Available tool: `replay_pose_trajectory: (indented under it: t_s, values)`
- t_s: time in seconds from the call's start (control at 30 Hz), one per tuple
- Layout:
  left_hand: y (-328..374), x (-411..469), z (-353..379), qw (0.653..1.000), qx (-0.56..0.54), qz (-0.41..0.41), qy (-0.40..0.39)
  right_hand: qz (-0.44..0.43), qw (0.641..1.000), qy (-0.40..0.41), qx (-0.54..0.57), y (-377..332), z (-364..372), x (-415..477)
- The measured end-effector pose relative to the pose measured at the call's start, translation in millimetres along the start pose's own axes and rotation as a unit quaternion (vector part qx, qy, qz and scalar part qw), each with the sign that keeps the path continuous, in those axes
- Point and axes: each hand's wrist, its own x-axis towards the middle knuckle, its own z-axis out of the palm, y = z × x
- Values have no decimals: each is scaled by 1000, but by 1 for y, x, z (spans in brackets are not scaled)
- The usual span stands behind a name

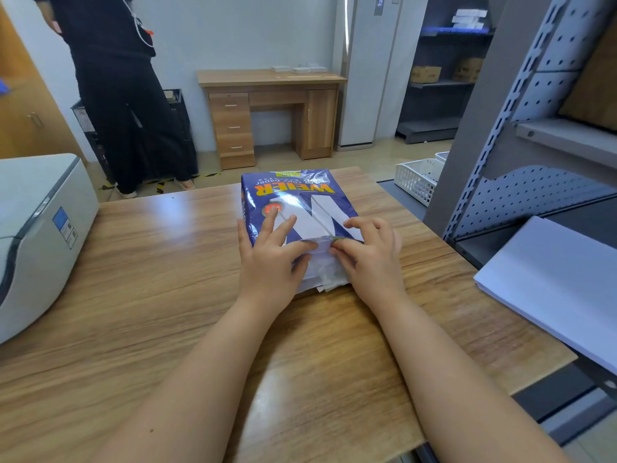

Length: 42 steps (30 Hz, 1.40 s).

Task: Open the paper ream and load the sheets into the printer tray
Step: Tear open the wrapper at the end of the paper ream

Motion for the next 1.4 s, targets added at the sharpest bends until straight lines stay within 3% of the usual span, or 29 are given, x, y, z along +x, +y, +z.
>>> replay_pose_trajectory:
  t_s: [0.5, 0.83, 1.17, 1.4]
  values:
    - [1, -6, 3, 995, 76, 58, 39, -74, 990, 12, -120, 0, 2, -3]
    - [1, -18, -1, 989, 132, -16, 64, -66, 994, 5, -87, -2, -4, -10]
    - [3, -20, -12, 972, 210, 105, -14, -47, 995, -70, -56, -1, -20, -12]
    - [11, -30, -19, 964, 188, 182, 42, -92, 991, -78, -50, 0, -40, -20]
